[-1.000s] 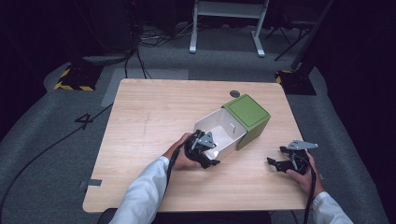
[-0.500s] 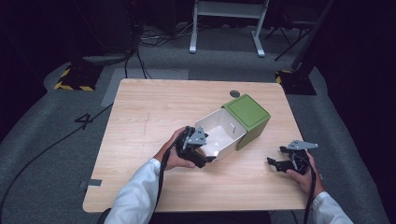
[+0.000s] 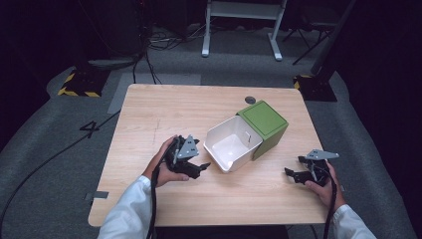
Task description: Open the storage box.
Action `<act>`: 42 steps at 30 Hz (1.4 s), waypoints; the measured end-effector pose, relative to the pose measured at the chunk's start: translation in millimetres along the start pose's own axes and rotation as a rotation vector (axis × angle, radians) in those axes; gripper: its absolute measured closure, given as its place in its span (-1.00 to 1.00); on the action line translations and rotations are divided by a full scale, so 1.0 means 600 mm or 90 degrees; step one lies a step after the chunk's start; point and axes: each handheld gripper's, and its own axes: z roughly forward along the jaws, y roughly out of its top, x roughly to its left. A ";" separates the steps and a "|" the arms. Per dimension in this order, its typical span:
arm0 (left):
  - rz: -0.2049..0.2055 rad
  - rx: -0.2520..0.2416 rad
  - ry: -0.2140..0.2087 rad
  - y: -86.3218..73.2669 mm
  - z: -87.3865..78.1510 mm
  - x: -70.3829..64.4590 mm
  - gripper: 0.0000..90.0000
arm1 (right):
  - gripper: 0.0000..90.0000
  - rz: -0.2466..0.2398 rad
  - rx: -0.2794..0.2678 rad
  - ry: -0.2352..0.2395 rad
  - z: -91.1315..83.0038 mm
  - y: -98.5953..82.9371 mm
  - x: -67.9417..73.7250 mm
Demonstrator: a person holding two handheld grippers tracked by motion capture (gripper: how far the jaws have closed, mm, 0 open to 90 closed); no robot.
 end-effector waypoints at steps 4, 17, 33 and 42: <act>-0.019 0.014 0.028 -0.027 -0.017 0.008 -0.63 | -0.66 0.000 0.000 0.000 0.000 0.000 0.000; -0.077 0.072 0.079 -0.108 -0.048 0.027 -0.62 | -0.66 0.000 0.000 0.000 0.000 0.000 0.000; -0.171 0.144 0.102 -0.203 -0.056 0.046 -0.61 | -0.66 0.001 -0.001 0.002 0.000 0.000 0.000; -0.233 0.116 0.100 -0.241 -0.077 0.044 -0.61 | -0.66 0.000 -0.001 0.002 0.000 0.000 0.000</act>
